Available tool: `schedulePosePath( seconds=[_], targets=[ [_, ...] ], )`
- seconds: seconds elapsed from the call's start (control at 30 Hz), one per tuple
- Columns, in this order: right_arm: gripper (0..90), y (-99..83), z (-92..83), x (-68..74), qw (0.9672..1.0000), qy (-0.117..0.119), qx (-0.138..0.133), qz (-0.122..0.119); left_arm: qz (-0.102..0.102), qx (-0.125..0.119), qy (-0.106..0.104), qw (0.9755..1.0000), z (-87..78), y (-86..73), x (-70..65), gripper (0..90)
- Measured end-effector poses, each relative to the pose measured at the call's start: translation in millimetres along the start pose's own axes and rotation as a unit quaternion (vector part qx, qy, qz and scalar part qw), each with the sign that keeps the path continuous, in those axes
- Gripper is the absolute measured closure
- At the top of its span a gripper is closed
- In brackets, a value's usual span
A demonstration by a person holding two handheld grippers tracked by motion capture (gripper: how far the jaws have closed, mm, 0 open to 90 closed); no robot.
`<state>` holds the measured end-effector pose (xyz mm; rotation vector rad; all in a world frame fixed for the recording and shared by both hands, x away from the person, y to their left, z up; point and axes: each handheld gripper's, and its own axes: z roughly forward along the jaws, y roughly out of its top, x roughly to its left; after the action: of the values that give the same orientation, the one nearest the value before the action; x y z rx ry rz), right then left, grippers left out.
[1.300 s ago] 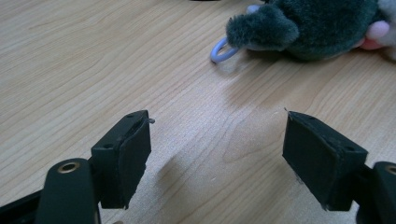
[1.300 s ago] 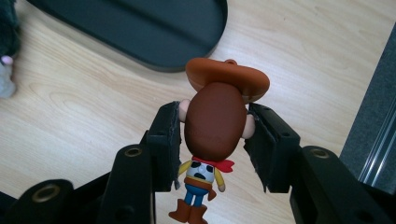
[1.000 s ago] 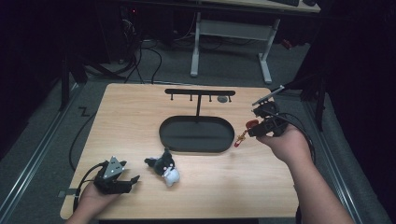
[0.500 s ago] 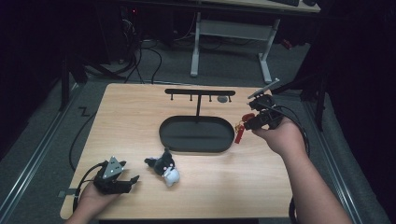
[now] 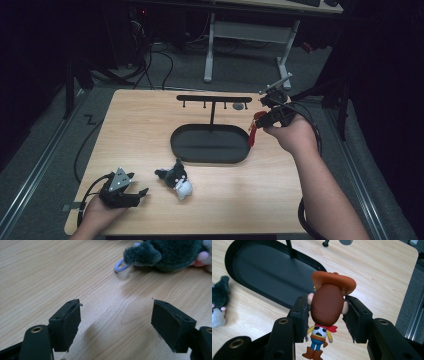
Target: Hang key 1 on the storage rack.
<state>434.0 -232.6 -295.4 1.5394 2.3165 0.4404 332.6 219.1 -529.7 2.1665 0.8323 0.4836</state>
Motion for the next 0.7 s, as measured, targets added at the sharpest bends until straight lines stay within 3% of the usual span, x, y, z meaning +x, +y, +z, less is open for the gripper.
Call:
schedulePosePath(
  seconds=[0.7],
  targets=[
    [56.6,30.8,7.3,8.2,0.9999,0.001,-0.008,-0.011,-0.004,0.004,-0.001,1.0,1.5,-1.0,1.1,24.1]
  ],
)
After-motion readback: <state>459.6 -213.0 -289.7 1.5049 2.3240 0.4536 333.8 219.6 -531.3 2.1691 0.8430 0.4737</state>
